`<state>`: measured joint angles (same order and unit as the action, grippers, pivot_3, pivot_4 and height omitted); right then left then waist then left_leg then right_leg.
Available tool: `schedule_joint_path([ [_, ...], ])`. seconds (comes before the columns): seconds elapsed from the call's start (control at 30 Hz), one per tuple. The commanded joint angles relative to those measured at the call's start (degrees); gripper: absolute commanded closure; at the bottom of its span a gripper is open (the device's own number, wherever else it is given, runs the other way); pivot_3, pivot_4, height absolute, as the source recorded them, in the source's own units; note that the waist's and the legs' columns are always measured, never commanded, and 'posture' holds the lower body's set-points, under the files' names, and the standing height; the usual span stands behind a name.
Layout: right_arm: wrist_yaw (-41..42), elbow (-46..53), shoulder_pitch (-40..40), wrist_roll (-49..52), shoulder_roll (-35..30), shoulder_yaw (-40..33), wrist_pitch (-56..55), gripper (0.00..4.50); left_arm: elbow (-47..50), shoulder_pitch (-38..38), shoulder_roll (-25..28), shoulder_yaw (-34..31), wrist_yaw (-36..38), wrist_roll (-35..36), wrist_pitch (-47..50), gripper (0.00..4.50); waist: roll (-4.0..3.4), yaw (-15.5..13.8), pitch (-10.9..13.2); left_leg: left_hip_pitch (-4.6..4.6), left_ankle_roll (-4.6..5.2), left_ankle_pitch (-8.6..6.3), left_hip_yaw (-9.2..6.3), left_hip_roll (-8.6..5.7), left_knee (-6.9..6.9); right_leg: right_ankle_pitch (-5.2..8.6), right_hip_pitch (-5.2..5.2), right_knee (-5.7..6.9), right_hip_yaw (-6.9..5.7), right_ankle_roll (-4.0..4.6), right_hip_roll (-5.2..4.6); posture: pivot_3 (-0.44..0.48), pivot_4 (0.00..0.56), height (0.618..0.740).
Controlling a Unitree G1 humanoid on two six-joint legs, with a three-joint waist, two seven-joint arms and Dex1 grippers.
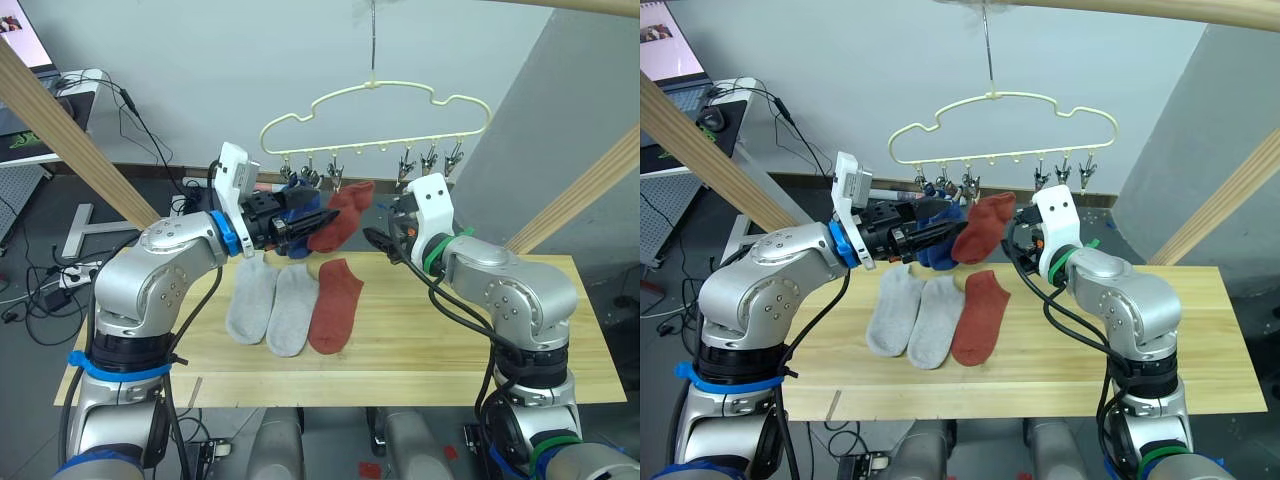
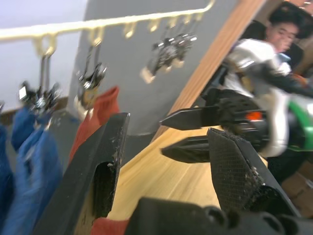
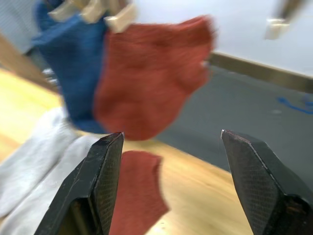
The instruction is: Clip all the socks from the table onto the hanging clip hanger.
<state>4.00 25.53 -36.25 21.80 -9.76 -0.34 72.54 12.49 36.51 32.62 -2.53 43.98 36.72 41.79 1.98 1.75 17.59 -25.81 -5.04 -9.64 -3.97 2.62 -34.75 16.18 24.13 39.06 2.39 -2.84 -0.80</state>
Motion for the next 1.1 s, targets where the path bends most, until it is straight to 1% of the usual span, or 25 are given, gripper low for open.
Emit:
schedule_joint_path([
  [0.03, -4.13, 4.13, 0.82, -2.78, 2.16, -2.56, -3.59, 1.21, -0.82, 2.56, 0.88, 0.09, 3.95, -1.02, -4.24, 1.63, 0.00, 0.00, 0.00, -0.01, 0.00, 0.00, -0.01, 0.00, 0.00, 0.00, 0.01, 0.00, -0.01, 0.00, 0.00, 0.028, 0.250, 0.740],
  [0.17, -8.01, 4.38, 0.23, -5.24, 5.69, -3.41, -6.07, 1.21, -5.05, 5.89, 1.46, -0.02, 8.43, -2.73, -8.76, 1.63, -0.01, 0.02, -0.01, -0.02, 0.00, 0.00, 0.00, 0.00, 0.00, 0.00, 0.01, 0.00, -0.02, 0.00, 0.00, 0.020, 0.244, 0.740],
  [0.3, -9.92, 4.48, -0.52, -6.72, 7.86, -3.93, -7.62, 1.21, -7.32, 7.76, 1.57, 0.88, 11.78, -3.58, -10.73, 1.63, -0.04, 0.08, -0.03, -0.02, 0.00, 0.00, 0.00, 0.00, 0.00, 0.00, 0.02, 0.01, -0.02, 0.01, 0.00, 0.009, 0.245, 0.740],
  [0.5, -10.87, 4.92, -1.10, -7.43, 9.84, -3.91, -7.26, 1.21, -7.81, 8.51, 1.87, 0.91, 14.45, -2.97, -9.90, 1.63, -0.04, 0.14, -0.03, -0.02, 0.00, 0.00, -0.01, 0.02, 0.00, 0.00, 0.03, 0.03, -0.03, 0.01, 0.00, -0.001, 0.256, 0.740],
  [0.6, -10.97, 5.14, -1.06, -7.54, 10.42, -3.91, -6.98, 1.79, -7.62, 8.66, 2.57, 0.87, 15.95, -2.78, -9.25, 1.63, -0.04, 0.14, -0.03, -0.03, 0.00, 0.00, -0.01, 0.01, 0.00, -0.01, 0.03, 0.04, -0.03, 0.01, 0.00, 0.002, 0.259, 0.740],
  [0.73, -10.87, 4.16, -1.81, -7.12, 11.57, -4.32, -6.83, 1.79, -8.72, 9.40, 3.04, 0.75, 17.01, -3.28, -9.41, 1.63, -0.04, 0.15, -0.03, -0.02, 0.01, 0.01, -0.01, 0.02, -0.02, -0.01, 0.03, 0.08, -0.04, 0.01, 0.00, 0.004, 0.260, 0.740],
  [0.87, -10.76, 3.33, -2.90, -7.08, 12.34, -4.69, -6.79, 1.79, -7.83, 9.13, 3.17, 0.62, 17.18, -3.03, -8.88, 1.63, -0.04, 0.14, -0.03, -0.02, 0.01, 0.01, -0.01, 0.02, -0.06, -0.01, 0.03, 0.12, -0.03, 0.01, 0.00, 0.008, 0.262, 0.740],
  [1.1, -9.53, -1.16, -6.06, -7.15, 11.95, -5.14, -8.74, 1.79, -7.11, 8.54, 4.14, 0.30, 17.86, -2.76, -8.08, 1.63, -0.04, 0.13, -0.03, -0.02, 0.01, 0.01, -0.02, 0.02, -0.09, -0.01, 0.04, 0.22, -0.04, 0.02, 0.01, 0.023, 0.263, 0.740],
])
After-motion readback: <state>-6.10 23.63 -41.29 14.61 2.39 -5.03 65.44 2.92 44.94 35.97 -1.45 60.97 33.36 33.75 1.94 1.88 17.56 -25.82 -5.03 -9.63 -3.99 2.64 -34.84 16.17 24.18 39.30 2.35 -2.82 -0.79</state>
